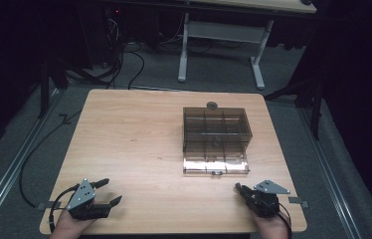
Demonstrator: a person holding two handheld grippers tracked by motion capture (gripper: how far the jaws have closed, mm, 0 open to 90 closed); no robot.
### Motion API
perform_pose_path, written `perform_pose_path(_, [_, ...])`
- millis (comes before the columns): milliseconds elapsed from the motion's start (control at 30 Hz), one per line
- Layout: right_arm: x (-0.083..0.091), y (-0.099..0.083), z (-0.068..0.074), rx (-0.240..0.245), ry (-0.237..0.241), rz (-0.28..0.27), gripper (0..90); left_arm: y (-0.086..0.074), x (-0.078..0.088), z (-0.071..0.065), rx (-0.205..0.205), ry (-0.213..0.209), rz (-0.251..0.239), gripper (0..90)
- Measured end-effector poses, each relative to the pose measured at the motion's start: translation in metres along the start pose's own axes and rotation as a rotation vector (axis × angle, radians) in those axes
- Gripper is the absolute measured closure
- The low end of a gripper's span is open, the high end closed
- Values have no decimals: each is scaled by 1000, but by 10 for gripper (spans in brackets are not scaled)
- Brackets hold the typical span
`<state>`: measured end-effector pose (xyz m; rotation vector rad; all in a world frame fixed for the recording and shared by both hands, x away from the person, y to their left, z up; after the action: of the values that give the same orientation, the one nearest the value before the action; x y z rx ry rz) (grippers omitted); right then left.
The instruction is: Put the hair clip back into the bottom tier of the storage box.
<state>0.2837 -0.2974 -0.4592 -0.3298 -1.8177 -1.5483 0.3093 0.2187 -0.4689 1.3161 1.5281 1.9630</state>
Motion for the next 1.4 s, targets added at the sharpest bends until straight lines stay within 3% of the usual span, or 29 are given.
perform_pose_path(300, [-8, 6, 21, 42, 75, 8, 817, 0, 0, 0, 0, -1, 0, 244])
perform_pose_path(433, [-10, 6, 25, 50, 80, 16, 817, 0, 0, 0, 0, 0, 0, 244])
perform_pose_path(900, [-14, 2, 22, 43, 82, 36, 815, 0, 0, 0, 0, 0, 0, 245])
perform_pose_path(1133, [-11, 3, 22, 36, 84, 13, 777, 0, 0, 0, -1, 1, -1, 245])
perform_pose_path(1400, [-8, 3, 15, 0, 45, -12, 742, 0, 0, 1, 6, 3, -8, 244])
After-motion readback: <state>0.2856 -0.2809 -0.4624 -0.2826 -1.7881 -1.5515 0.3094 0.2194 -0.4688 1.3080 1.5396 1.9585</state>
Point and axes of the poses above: each handheld gripper's, and its own axes: x roughly backward along the jaws, y roughly out of its top, z roughly to its left, the point moved 2 cm from there along -x, roughly forward along the jaws, and after that the axes turned 4 degrees about -y, right-handed, at the moved point
